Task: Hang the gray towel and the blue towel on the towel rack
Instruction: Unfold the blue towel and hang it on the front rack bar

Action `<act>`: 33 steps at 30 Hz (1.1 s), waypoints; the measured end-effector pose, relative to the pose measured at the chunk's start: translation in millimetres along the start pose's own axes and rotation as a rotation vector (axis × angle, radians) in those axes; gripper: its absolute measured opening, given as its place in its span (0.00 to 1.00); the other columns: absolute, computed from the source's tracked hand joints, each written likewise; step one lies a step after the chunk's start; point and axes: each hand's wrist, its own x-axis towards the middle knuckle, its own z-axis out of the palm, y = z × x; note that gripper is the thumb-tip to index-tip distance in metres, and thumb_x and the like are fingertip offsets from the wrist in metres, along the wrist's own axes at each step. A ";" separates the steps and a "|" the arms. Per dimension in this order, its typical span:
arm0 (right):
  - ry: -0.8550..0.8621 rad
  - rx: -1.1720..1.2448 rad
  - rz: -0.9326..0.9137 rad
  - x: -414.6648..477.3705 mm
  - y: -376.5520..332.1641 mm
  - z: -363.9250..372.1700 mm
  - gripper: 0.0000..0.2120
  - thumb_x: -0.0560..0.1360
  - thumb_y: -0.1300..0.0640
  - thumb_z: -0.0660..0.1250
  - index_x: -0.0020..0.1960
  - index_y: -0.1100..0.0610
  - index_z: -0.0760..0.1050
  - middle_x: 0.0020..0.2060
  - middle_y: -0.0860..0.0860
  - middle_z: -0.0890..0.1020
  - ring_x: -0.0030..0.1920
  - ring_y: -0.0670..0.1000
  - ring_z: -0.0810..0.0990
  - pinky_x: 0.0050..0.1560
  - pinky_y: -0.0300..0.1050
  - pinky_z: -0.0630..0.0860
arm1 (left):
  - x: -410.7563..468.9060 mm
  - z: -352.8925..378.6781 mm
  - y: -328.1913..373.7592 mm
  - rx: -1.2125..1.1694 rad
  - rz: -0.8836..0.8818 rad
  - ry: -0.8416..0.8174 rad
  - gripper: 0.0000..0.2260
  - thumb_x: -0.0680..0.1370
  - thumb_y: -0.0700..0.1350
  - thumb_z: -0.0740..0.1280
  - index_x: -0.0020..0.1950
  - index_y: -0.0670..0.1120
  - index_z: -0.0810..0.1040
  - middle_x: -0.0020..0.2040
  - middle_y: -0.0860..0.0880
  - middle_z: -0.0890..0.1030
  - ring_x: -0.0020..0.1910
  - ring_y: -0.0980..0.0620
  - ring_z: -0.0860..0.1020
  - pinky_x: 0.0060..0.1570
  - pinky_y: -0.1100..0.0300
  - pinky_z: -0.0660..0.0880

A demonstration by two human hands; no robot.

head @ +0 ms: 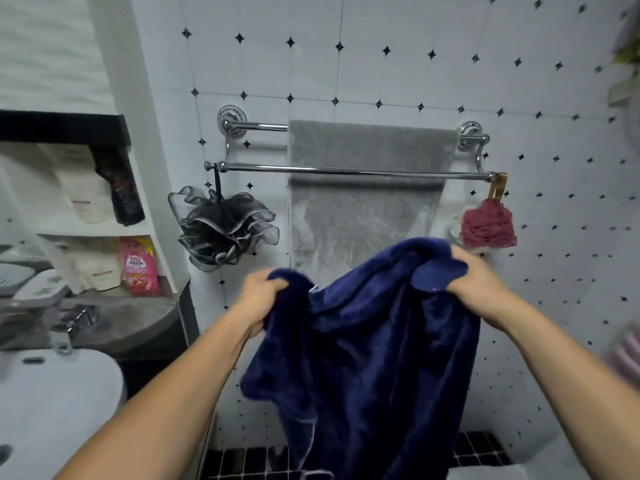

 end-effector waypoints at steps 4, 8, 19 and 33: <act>-0.242 -0.060 -0.002 3.4 -15.4 40.4 0.46 0.62 0.53 0.80 0.74 0.41 0.62 0.57 0.46 0.83 0.50 0.41 0.84 0.46 0.30 0.76 | -13.3 63.3 88.5 0.289 0.264 -0.349 0.08 0.72 0.32 0.68 0.35 0.43 0.79 0.29 0.47 0.76 0.28 0.53 0.72 0.31 0.63 0.69; -0.123 0.071 -0.137 13.3 -38.4 60.8 0.17 0.68 0.59 0.71 0.53 0.43 0.81 0.45 0.39 0.86 0.46 0.37 0.81 0.48 0.37 0.76 | -28.9 105.1 117.5 0.385 0.372 -0.469 0.06 0.70 0.35 0.72 0.35 0.44 0.79 0.31 0.47 0.77 0.32 0.52 0.73 0.35 0.59 0.71; 0.129 0.422 0.142 15.1 -24.1 23.8 0.09 0.61 0.53 0.75 0.41 0.46 0.85 0.38 0.51 0.87 0.38 0.51 0.86 0.35 0.43 0.80 | -17.2 25.0 25.4 -0.095 -0.161 -0.504 0.11 0.72 0.42 0.66 0.52 0.42 0.81 0.47 0.40 0.82 0.43 0.43 0.79 0.51 0.51 0.75; 0.249 0.342 0.364 16.0 4.9 13.6 0.20 0.69 0.58 0.77 0.59 0.58 0.79 0.40 0.50 0.86 0.43 0.52 0.85 0.42 0.42 0.79 | -1.8 44.2 71.3 -0.252 0.171 -0.167 0.16 0.79 0.42 0.67 0.30 0.48 0.78 0.25 0.52 0.77 0.24 0.56 0.73 0.27 0.66 0.72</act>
